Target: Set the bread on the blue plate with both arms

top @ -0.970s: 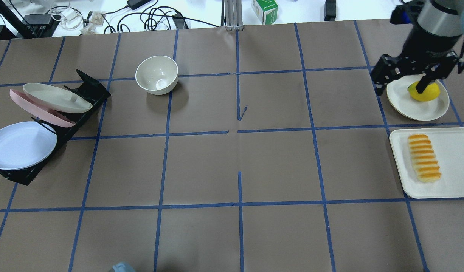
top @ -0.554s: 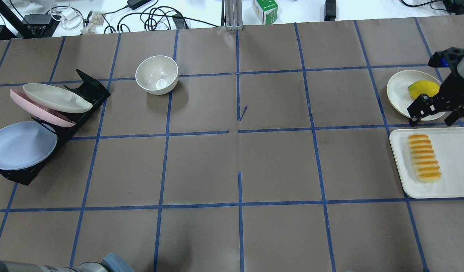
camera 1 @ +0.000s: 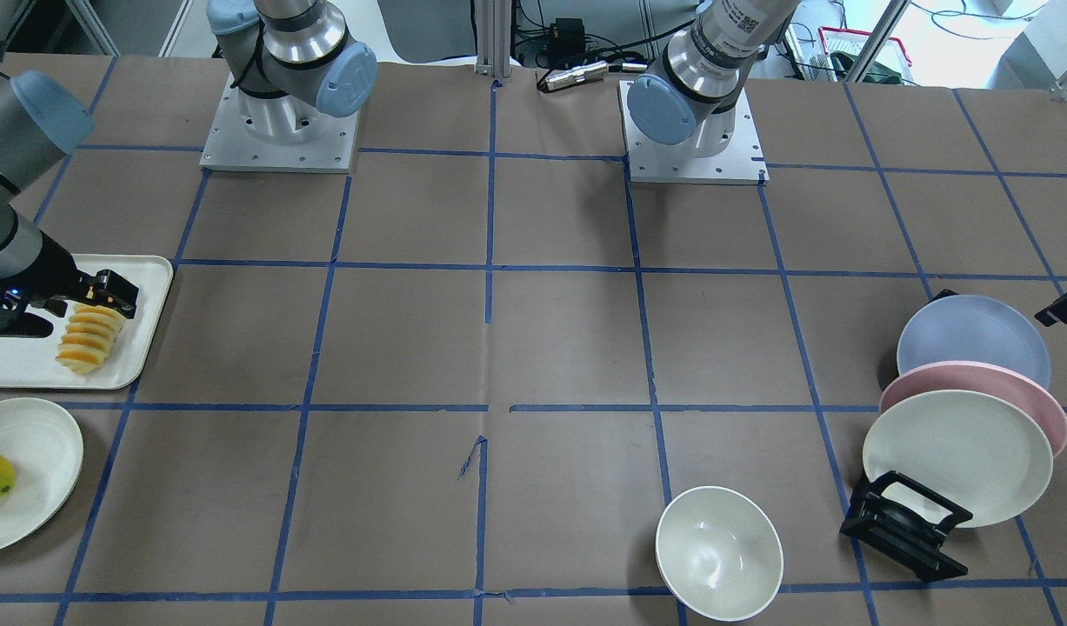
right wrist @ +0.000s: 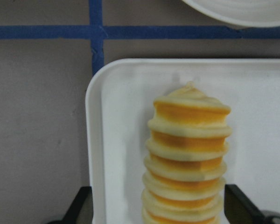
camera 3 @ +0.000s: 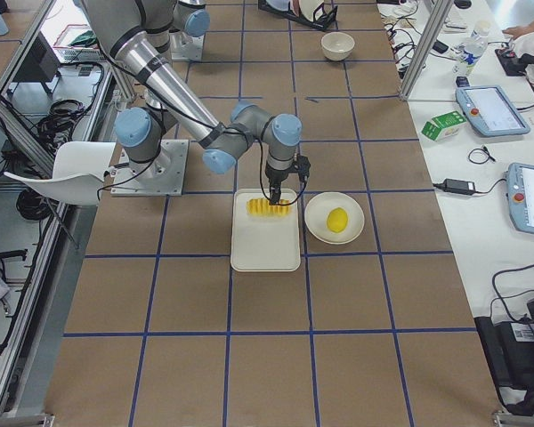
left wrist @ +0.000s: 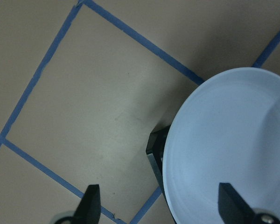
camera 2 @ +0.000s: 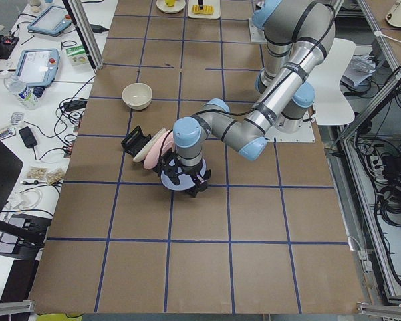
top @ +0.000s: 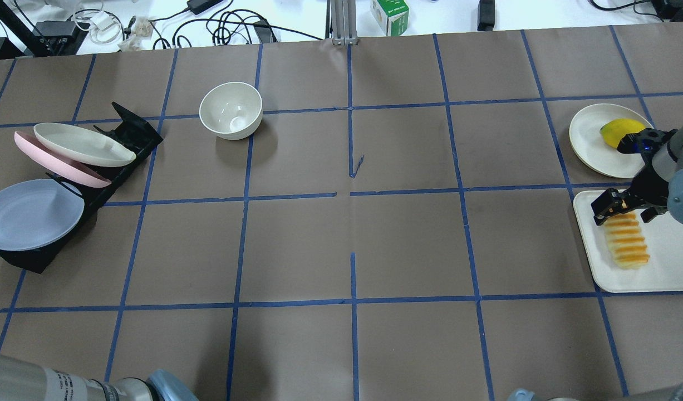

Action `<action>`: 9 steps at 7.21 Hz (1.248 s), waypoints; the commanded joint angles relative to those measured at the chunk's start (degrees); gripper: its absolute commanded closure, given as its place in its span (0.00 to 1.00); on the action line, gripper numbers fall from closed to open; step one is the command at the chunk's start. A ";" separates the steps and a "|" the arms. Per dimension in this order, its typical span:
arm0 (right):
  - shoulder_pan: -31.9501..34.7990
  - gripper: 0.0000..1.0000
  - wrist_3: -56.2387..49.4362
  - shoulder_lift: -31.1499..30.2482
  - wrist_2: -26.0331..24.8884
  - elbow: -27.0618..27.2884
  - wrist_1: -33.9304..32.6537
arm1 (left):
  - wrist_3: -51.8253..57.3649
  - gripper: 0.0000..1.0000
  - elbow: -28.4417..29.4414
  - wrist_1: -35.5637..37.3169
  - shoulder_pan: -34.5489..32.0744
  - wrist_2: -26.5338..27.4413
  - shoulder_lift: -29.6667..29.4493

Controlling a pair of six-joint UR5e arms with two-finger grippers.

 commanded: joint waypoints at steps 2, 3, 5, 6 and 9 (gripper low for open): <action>-2.88 0.00 -6.51 3.87 -1.75 0.51 -4.65 | -0.87 0.14 -0.04 0.23 0.14 -0.20 -2.30; -2.98 0.00 -6.62 5.18 -1.57 0.51 -4.57 | -1.05 0.15 -0.12 -0.04 0.14 -0.12 -2.57; -3.07 0.02 -6.71 5.63 -1.39 0.60 -3.52 | -1.05 0.45 -0.04 0.23 0.14 -0.03 -3.88; -3.07 0.16 -6.88 5.72 -1.39 0.34 -3.77 | -1.05 0.52 -0.04 0.31 0.14 -0.03 -4.06; -3.24 0.89 -6.62 5.45 -1.65 0.25 -2.90 | -0.44 1.00 0.14 0.23 0.14 0.06 -3.45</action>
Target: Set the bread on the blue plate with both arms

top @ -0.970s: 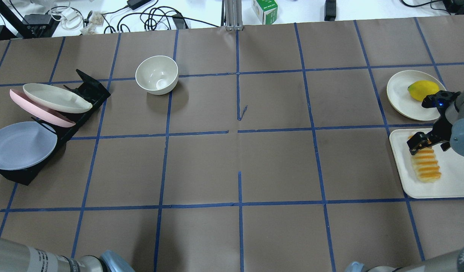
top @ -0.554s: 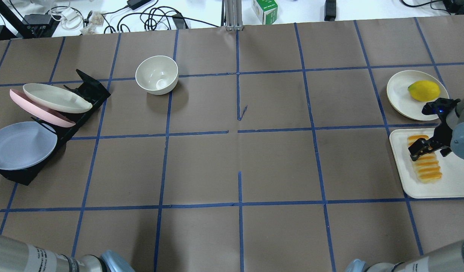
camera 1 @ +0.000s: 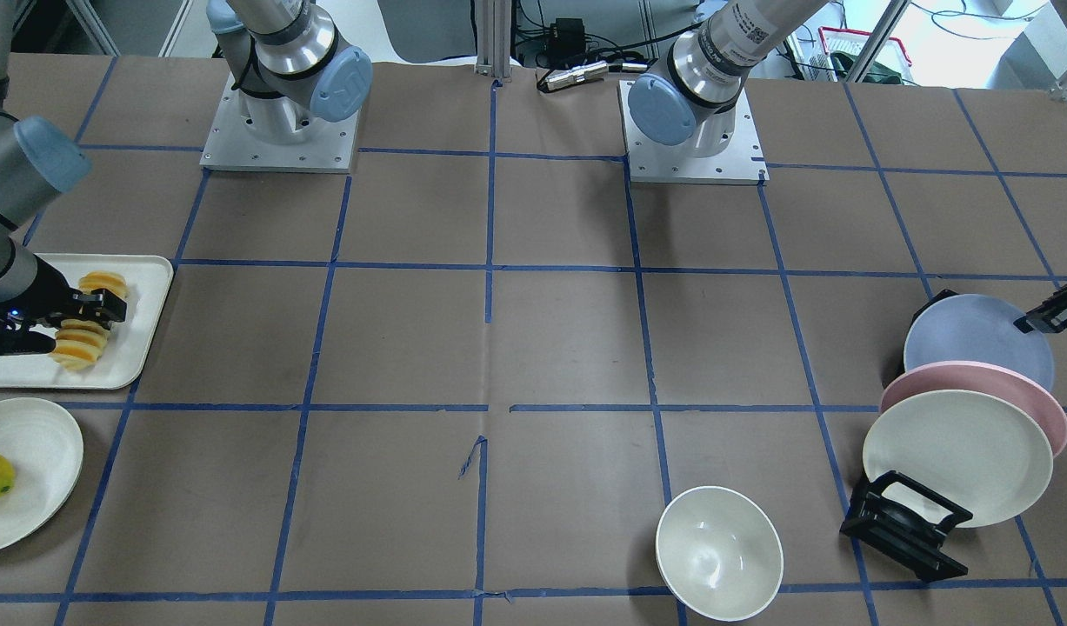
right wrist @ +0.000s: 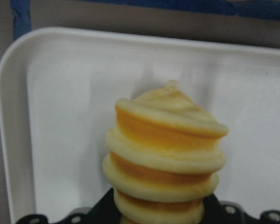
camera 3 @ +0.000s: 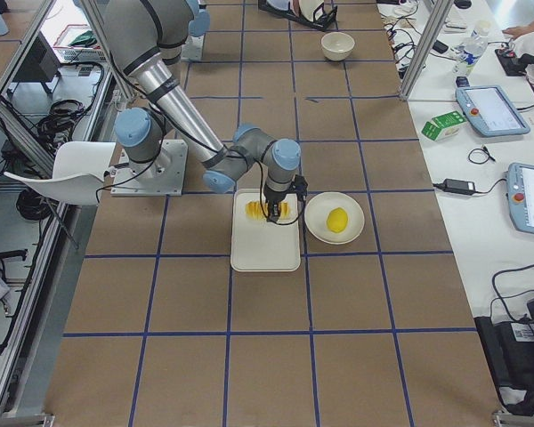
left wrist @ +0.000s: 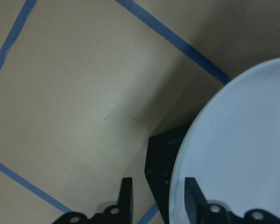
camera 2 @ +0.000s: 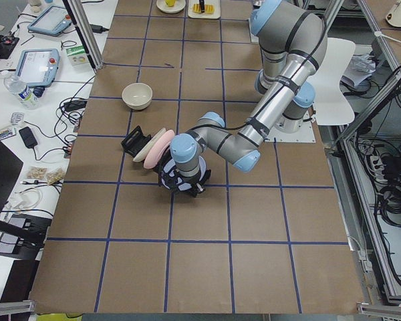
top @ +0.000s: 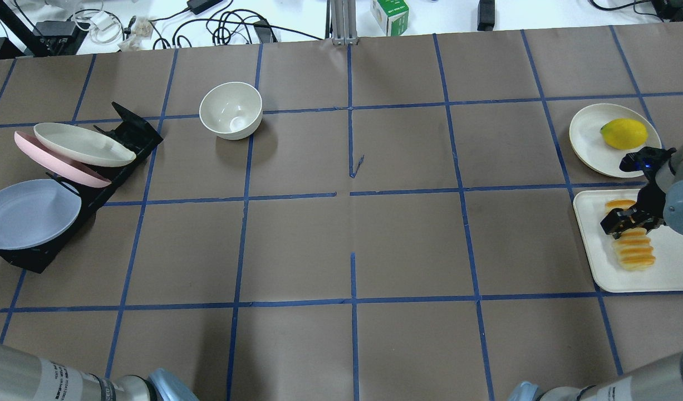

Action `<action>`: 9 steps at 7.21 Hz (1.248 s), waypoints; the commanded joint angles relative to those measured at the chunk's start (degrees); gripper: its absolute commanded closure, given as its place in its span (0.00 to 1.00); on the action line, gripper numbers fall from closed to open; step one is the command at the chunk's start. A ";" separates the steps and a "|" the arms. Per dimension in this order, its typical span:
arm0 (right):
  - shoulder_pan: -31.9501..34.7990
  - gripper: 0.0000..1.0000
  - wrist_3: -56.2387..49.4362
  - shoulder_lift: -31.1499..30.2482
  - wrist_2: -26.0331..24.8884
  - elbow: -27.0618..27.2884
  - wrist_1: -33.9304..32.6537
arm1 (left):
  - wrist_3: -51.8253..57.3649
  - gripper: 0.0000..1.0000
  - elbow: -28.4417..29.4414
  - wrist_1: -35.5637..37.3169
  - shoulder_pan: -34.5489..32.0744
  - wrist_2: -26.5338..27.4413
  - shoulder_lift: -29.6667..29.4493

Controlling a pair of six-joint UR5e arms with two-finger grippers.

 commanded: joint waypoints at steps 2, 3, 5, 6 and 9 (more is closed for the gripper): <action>-0.56 1.00 0.43 -3.84 -0.72 -2.88 7.78 | 1.04 1.00 0.62 -0.86 -0.26 0.16 1.75; -0.38 1.00 0.52 -6.13 -0.55 -5.33 11.74 | 1.48 1.00 0.97 -0.95 -0.18 0.34 2.80; 0.32 1.00 0.52 -6.77 -0.02 -10.69 19.39 | 1.83 1.00 2.90 -6.97 -0.09 0.60 8.06; 1.19 1.00 0.52 -6.86 -0.02 -13.59 22.13 | 1.75 1.00 5.34 -13.10 0.00 1.12 11.13; 5.66 1.00 3.32 -6.86 0.07 -28.42 38.01 | 0.88 1.00 14.31 -33.58 -0.70 4.47 20.01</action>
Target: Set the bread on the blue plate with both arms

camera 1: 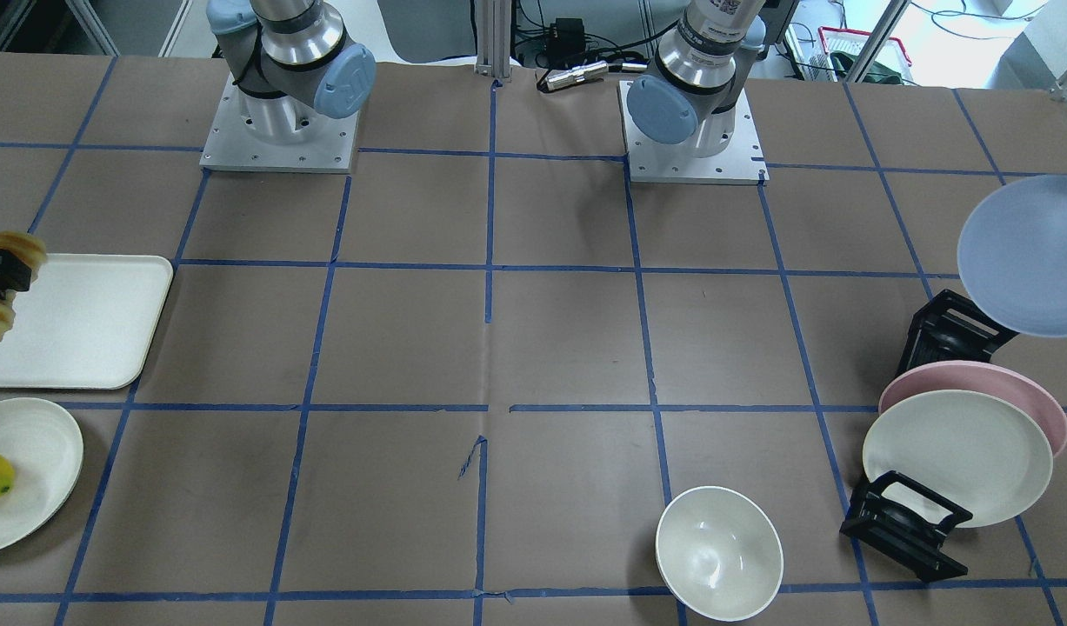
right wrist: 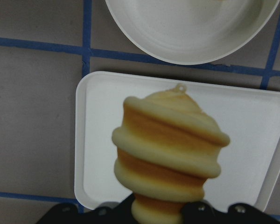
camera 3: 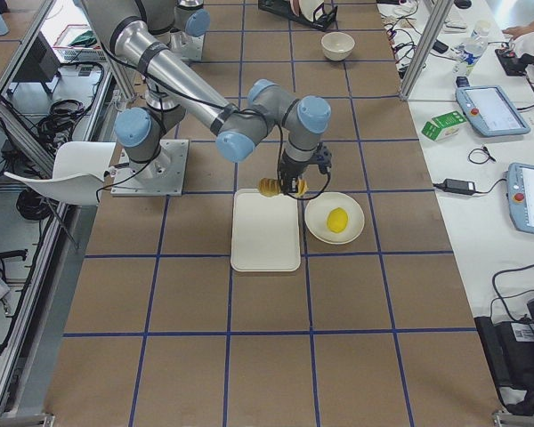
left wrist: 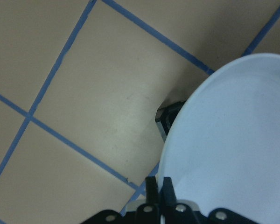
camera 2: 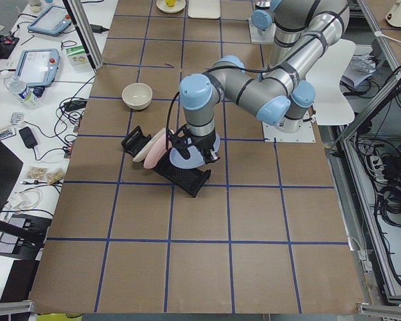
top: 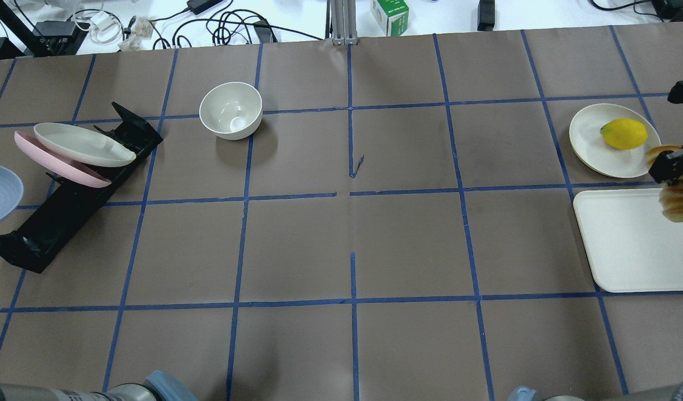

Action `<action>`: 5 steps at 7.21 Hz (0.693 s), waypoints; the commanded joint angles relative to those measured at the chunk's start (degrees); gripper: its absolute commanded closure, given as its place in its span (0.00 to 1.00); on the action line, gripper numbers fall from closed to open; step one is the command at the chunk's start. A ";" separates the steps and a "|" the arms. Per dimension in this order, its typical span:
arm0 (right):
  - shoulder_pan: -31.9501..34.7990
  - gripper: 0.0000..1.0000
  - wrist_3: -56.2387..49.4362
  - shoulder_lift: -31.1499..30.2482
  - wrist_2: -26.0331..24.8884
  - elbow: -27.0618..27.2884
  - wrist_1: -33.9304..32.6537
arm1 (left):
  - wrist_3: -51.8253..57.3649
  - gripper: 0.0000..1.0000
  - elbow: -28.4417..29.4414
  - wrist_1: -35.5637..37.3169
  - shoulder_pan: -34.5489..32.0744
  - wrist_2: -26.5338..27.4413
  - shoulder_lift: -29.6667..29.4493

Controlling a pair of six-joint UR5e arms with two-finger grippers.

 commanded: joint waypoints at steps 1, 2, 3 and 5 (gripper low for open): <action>5.55 1.00 6.25 -0.09 -0.02 -10.58 12.00 | -0.54 1.00 3.38 -10.23 -2.12 -3.72 5.13; 8.28 1.00 7.78 -0.18 3.29 -13.93 17.89 | -0.10 1.00 2.78 -10.43 -6.84 -8.89 4.71; 10.40 1.00 10.31 -2.18 7.15 -15.71 20.21 | -0.88 1.00 2.60 -10.00 -14.72 -12.86 4.79; 16.28 1.00 16.29 -3.08 7.45 -15.81 20.32 | -1.06 1.00 1.98 -8.60 -29.84 -21.46 3.31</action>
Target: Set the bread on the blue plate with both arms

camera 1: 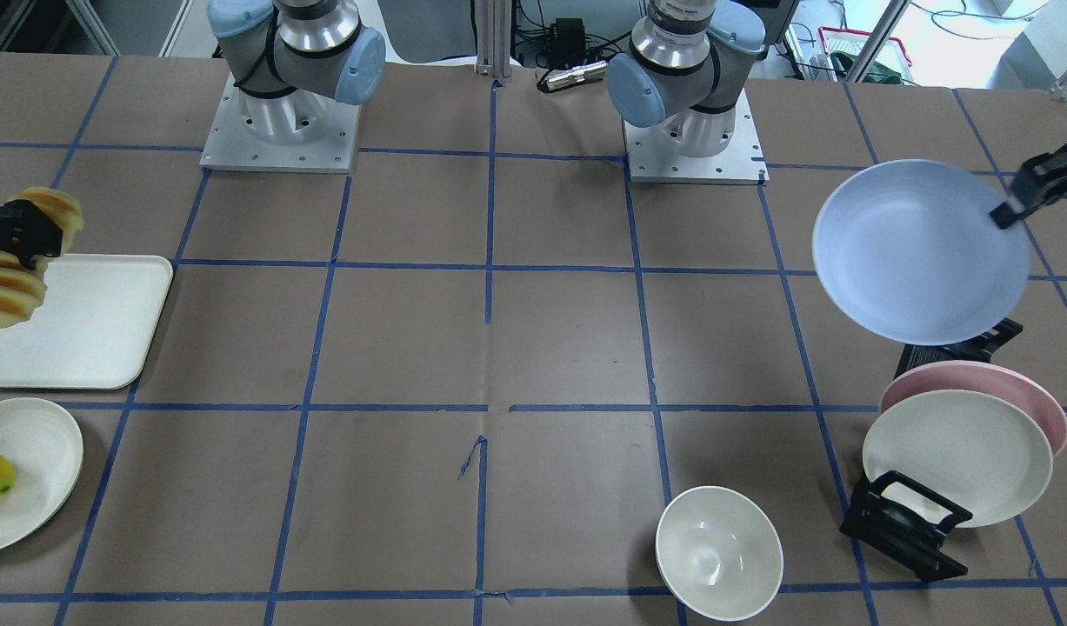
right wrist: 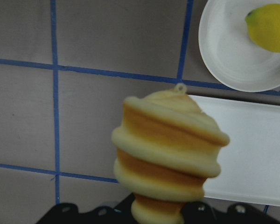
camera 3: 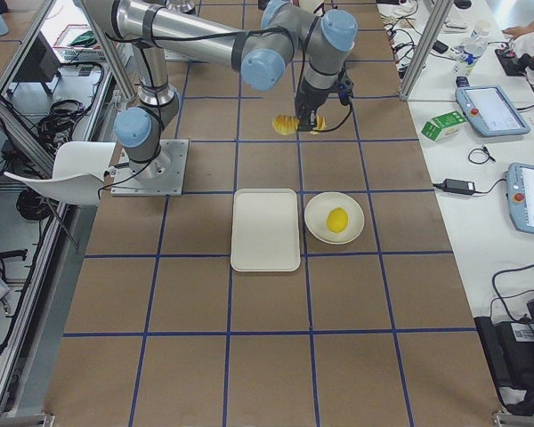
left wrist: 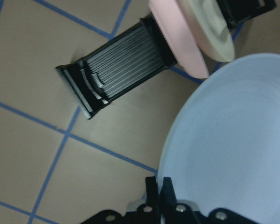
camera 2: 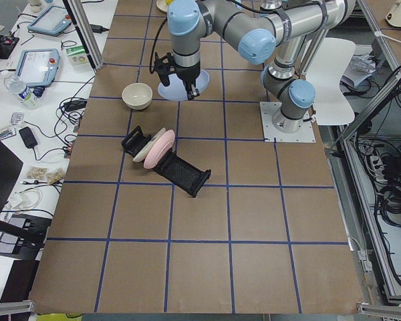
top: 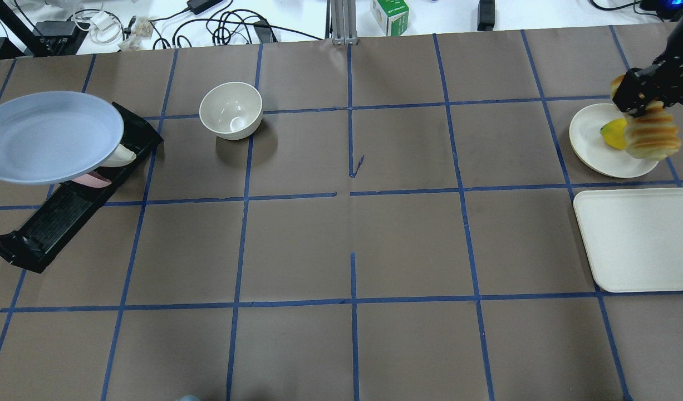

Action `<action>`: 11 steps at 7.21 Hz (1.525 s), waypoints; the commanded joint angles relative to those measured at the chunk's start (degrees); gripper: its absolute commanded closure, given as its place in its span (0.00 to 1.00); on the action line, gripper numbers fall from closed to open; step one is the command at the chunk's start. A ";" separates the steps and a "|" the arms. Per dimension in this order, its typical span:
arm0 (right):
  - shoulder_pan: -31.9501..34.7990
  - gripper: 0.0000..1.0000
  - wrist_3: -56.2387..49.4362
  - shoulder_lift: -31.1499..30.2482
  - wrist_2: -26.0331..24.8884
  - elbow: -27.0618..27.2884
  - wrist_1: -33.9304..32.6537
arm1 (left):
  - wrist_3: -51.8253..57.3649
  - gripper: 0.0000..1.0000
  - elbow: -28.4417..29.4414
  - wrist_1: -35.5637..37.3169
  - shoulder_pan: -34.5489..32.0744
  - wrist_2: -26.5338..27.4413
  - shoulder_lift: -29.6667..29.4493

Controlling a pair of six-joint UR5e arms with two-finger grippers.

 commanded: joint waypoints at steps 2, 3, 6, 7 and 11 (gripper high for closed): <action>14.36 1.00 10.78 -0.69 1.61 -0.52 -0.13 | -0.03 1.00 -3.32 5.82 -20.49 -9.78 -6.20; 16.60 1.00 15.34 -0.42 4.48 -0.53 -1.18 | -0.55 1.00 -6.03 14.39 -24.98 -16.08 -9.19; 20.46 1.00 17.05 -0.16 9.31 1.66 -2.77 | -1.26 1.00 -19.38 40.93 -30.56 -17.19 -16.75; 21.27 1.00 16.79 0.02 9.43 3.24 -4.43 | -1.35 1.00 -20.02 43.19 -32.65 -17.11 -19.04; 26.81 1.00 17.05 -0.07 10.30 16.22 -24.88 | -1.35 1.00 -20.82 50.66 -36.19 -15.00 -26.51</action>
